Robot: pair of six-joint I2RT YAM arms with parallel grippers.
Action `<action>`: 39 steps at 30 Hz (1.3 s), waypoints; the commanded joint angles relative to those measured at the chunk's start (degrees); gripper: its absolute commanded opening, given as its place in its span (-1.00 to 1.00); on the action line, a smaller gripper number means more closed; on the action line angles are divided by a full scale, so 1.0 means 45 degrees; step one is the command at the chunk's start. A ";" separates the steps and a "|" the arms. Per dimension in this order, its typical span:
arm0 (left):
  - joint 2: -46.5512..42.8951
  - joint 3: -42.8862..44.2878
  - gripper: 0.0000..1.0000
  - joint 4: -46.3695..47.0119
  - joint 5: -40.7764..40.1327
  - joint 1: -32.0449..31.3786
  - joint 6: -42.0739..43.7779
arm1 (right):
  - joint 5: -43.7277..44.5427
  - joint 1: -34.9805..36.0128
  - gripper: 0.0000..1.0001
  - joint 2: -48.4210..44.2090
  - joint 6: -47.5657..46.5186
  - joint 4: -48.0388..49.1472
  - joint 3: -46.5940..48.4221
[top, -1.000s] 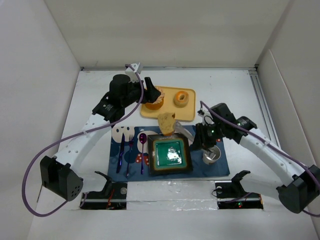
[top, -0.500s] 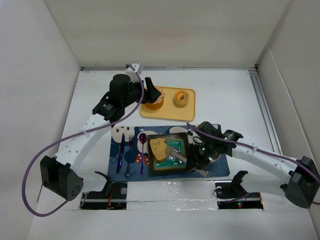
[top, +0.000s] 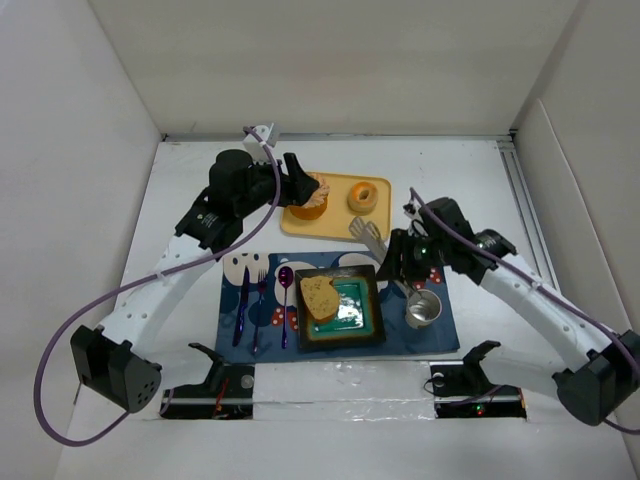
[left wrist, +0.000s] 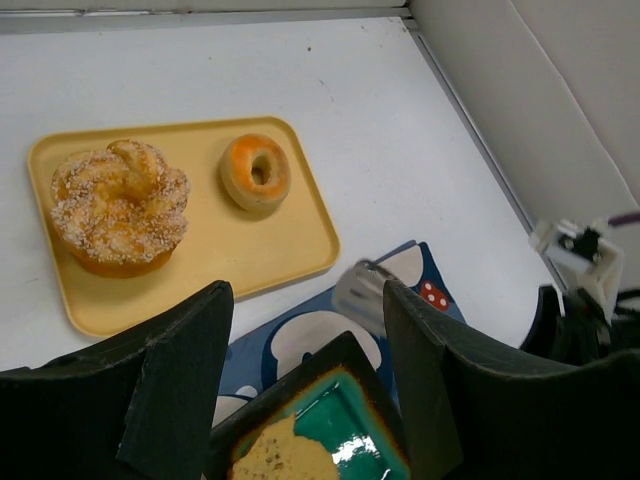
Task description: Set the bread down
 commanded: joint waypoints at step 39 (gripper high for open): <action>0.0113 -0.1255 0.14 0.1089 0.0145 0.0062 0.0257 | -0.1321 -0.3918 -0.55 0.6691 -0.1152 0.2712 0.3416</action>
